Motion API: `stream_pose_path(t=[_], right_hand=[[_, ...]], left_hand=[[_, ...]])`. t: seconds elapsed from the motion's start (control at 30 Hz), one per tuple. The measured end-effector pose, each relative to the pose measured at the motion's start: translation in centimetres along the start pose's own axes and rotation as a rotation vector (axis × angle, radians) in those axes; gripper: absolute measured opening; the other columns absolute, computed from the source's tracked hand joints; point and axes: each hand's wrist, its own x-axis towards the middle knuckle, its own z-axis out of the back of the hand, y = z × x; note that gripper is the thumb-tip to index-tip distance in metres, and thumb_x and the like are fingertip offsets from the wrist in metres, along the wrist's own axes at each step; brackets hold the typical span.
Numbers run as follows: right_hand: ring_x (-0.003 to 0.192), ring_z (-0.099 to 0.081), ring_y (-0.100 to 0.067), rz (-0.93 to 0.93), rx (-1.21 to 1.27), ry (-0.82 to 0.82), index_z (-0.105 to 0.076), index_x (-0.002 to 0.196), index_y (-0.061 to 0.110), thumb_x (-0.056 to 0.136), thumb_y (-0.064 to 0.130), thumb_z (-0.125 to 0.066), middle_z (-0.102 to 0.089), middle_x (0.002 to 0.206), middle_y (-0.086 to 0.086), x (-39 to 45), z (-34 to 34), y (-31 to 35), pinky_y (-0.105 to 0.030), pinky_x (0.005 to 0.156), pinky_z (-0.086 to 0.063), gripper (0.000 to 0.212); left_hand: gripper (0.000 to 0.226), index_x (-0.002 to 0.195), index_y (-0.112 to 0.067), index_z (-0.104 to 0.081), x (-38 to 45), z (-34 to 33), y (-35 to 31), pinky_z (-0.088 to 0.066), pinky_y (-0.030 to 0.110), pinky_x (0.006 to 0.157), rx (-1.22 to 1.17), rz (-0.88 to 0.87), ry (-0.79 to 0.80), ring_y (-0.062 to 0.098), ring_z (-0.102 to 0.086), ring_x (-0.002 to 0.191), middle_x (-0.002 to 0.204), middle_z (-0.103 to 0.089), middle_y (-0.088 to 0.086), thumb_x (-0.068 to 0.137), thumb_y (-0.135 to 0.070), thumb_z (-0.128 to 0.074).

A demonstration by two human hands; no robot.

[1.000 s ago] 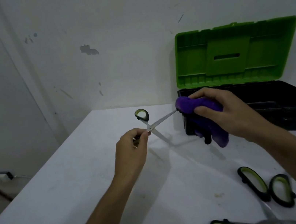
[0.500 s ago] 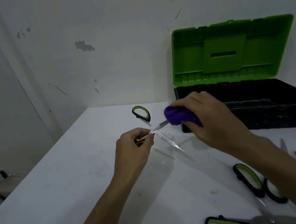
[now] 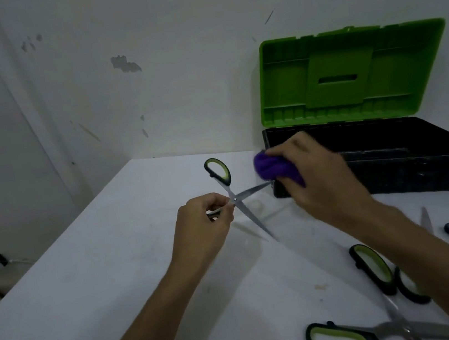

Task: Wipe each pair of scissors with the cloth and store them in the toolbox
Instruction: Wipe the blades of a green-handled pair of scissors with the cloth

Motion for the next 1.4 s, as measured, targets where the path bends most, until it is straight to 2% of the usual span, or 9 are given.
stream_pose_path(t=[0.17,0.23,0.37,0.5,0.63,0.9,1.1,1.2,1.4], right_hand=[[0.101,-0.059,-0.025,0.158,-0.15,0.151,-0.058,0.128,0.017,0.078,0.008,-0.077,-0.055,0.127,-0.008,-1.0,-2.6,0.9,-0.04,0.076,-0.057,0.055],[0.106,-0.056,-0.024,0.177,-0.117,0.161,-0.056,0.132,0.017,0.083,0.013,-0.074,-0.055,0.134,-0.008,-0.9,-2.8,0.7,-0.034,0.085,-0.051,0.053],[0.089,-0.036,-0.007,0.238,-0.036,0.221,-0.054,0.136,0.017,0.09,0.028,-0.067,-0.062,0.128,-0.001,-1.0,-3.0,0.1,-0.017,0.081,-0.026,0.05],[0.094,-0.035,-0.005,0.193,0.012,0.229,-0.053,0.137,0.023,0.089,0.036,-0.065,-0.061,0.12,0.0,-1.3,-3.4,-0.4,-0.022,0.082,-0.031,0.052],[0.093,-0.052,-0.019,0.178,-0.006,0.186,-0.063,0.127,0.021,0.084,0.024,-0.073,-0.061,0.104,-0.004,-1.4,-3.5,-0.2,-0.026,0.076,-0.039,0.044],[0.087,-0.055,-0.029,0.114,-0.239,0.05,-0.069,0.114,0.018,0.077,0.016,-0.078,-0.062,0.096,-0.008,-0.6,-1.7,-2.2,-0.04,0.071,-0.047,0.039],[0.087,-0.063,-0.024,0.168,-0.116,0.086,-0.058,0.124,0.016,0.075,0.01,-0.079,-0.064,0.109,-0.005,-0.9,-2.3,0.3,-0.03,0.067,-0.051,0.054],[0.09,-0.062,-0.023,0.195,-0.117,0.129,-0.06,0.118,0.016,0.074,0.008,-0.079,-0.065,0.106,-0.003,-1.3,-3.2,0.2,-0.038,0.068,-0.056,0.048],[0.085,-0.06,-0.025,0.071,-0.191,0.051,-0.065,0.116,0.013,0.073,0.007,-0.08,-0.06,0.102,-0.005,-1.0,-1.3,-2.2,-0.041,0.063,-0.056,0.046]], left_hand=[[0.015,0.076,-0.027,-0.068,-0.3,-0.3,-0.5,-0.043,0.002,0.055,0.038,-0.026,0.033,-0.01,-0.062,0.067,0.067,-0.068,-0.015,0.09,-0.022,-0.068],[0.015,0.076,-0.025,-0.07,-0.2,-0.2,-0.5,-0.043,0.004,0.054,0.013,-0.003,0.035,-0.008,-0.062,0.064,0.067,-0.069,-0.013,0.09,-0.023,-0.068],[0.014,0.077,-0.024,-0.071,-0.3,-0.4,-0.4,-0.045,0.004,0.06,0.027,-0.005,0.042,-0.006,-0.064,0.069,0.067,-0.069,-0.012,0.09,-0.021,-0.067],[0.012,0.079,-0.02,-0.074,-0.4,-0.5,-0.1,-0.046,0.004,0.063,0.048,-0.016,0.049,-0.005,-0.065,0.069,0.067,-0.07,-0.012,0.089,-0.019,-0.066],[0.013,0.077,-0.021,-0.073,-0.5,-0.5,-0.3,-0.047,0.005,0.061,0.063,-0.047,0.054,-0.005,-0.064,0.068,0.066,-0.069,-0.013,0.088,-0.018,-0.067],[0.02,0.073,-0.023,-0.069,0.0,0.2,-0.5,-0.038,0.006,0.047,0.003,0.029,0.017,-0.007,-0.055,0.049,0.064,-0.067,-0.008,0.091,-0.019,-0.065],[0.012,0.083,-0.019,-0.073,-0.5,-0.8,-0.4,-0.048,0.011,0.064,0.085,-0.03,0.044,0.0,-0.066,0.071,0.07,-0.068,-0.013,0.091,-0.022,-0.066],[0.01,0.085,-0.018,-0.074,-0.5,-0.7,-0.2,-0.054,0.022,0.07,0.134,-0.097,0.022,0.004,-0.067,0.076,0.073,-0.067,-0.016,0.09,-0.018,-0.065],[0.016,0.075,-0.017,-0.071,0.0,0.3,0.2,-0.042,0.009,0.052,-0.005,-0.038,-0.018,-0.002,-0.059,0.055,0.061,-0.064,-0.012,0.09,-0.016,-0.066]])
